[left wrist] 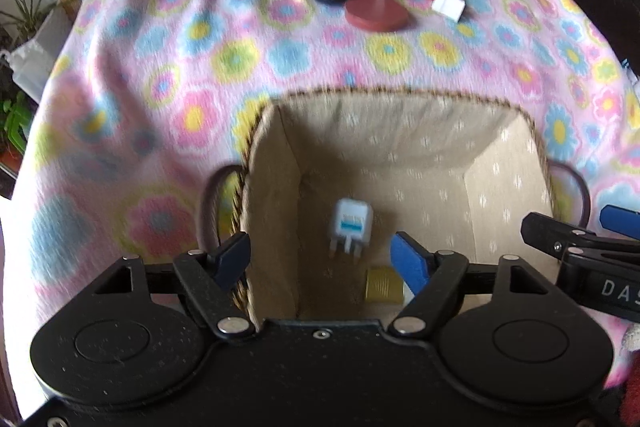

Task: Organize rigid objects
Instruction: 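Lift both open tools away from the basket toward the items, then grasp the maroon round compact with the left tool while the right tool grasps the white USB charger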

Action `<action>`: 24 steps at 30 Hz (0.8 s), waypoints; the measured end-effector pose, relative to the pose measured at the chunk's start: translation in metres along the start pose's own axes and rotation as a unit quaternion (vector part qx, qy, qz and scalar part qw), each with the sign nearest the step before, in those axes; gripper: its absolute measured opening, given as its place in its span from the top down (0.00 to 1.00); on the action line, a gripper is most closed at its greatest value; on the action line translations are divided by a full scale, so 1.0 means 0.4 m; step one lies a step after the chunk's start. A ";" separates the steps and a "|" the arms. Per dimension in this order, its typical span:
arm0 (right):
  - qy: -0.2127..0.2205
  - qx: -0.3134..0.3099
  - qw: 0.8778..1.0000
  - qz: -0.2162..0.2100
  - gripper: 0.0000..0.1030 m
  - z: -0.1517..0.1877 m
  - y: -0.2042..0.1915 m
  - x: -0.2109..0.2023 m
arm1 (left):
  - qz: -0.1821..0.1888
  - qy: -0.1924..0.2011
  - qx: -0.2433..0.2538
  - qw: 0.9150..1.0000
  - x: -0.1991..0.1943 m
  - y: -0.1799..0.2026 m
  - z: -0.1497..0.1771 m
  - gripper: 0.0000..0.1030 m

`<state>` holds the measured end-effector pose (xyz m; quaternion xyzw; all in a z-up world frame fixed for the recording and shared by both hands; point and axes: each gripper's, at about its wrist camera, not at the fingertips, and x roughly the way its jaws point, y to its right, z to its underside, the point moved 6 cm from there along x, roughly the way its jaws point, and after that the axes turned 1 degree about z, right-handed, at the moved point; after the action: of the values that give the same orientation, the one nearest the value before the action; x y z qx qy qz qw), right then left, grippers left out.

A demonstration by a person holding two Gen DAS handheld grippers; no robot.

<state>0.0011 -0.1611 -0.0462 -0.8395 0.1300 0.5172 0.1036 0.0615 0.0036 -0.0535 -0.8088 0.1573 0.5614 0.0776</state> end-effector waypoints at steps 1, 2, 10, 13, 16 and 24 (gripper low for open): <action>0.004 0.001 1.000 0.002 0.08 -0.010 0.003 0.003 | 0.002 0.004 -0.001 1.000 -0.002 -0.003 -0.015 0.28; 0.007 0.003 1.000 0.004 0.08 -0.020 0.008 0.007 | 0.003 0.007 -0.003 1.000 -0.004 -0.006 -0.030 0.27; 0.035 0.012 0.999 0.018 0.08 -0.144 0.041 0.055 | -0.017 0.028 0.013 0.999 0.035 -0.021 -0.165 0.26; 0.044 0.016 0.999 0.022 0.08 -0.204 0.048 0.085 | -0.017 0.027 0.014 0.999 0.065 -0.025 -0.222 0.26; 0.052 0.023 0.998 0.027 0.08 -0.266 0.054 0.127 | -0.018 0.025 0.012 0.999 0.103 -0.026 -0.282 0.26; 0.057 0.044 0.997 0.041 0.08 -0.428 0.059 0.273 | 0.000 0.023 -0.008 1.000 0.213 -0.023 -0.443 0.20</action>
<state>0.1844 -0.2483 -0.0690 -0.8562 0.1923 0.4662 0.1117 0.2487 -0.0556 -0.0700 -0.8218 0.1549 0.5442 0.0675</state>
